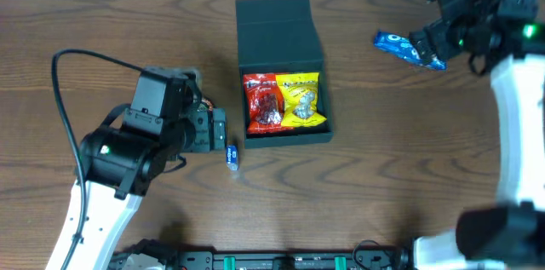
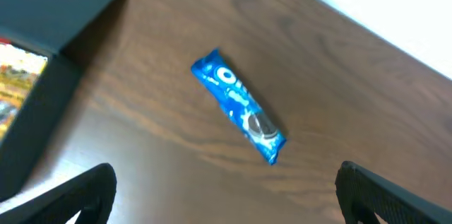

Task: Pack container
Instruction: 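Retract the left arm and move the right gripper to the Oreo pack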

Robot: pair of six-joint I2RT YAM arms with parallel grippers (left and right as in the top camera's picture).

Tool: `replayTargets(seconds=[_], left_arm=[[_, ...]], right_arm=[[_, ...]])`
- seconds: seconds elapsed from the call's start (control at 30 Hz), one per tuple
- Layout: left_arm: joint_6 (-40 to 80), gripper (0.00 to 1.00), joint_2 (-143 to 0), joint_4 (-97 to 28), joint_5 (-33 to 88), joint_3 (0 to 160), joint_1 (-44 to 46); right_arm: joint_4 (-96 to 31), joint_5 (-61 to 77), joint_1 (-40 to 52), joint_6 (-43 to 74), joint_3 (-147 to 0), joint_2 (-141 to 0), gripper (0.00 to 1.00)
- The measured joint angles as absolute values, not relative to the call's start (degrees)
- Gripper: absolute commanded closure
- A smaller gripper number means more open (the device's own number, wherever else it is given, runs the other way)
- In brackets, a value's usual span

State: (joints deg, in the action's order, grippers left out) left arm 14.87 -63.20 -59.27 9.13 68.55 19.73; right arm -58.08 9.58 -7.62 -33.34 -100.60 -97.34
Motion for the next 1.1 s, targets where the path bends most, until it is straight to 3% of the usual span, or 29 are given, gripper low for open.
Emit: replayTargets(seconds=[0.33, 0.5, 1.1], left_arm=[[11.5, 0.05, -48.9, -60.3, 12.4, 68.6, 21.1], [10.2, 0.05, -43.6, -61.2, 9.6, 68.6, 21.1], [10.2, 0.05, -45.4, -60.7, 6.8, 68.6, 21.1]], right_arm=[[-68.4, 10.6, -9.8, -41.7, -124.8, -127.1, 0.01], [-67.6, 5.9, -10.2, -44.4, -124.9, -132.3, 0.01], [-62.6, 3.0, -10.7, -46.6, -125.1, -140.2, 0.01]])
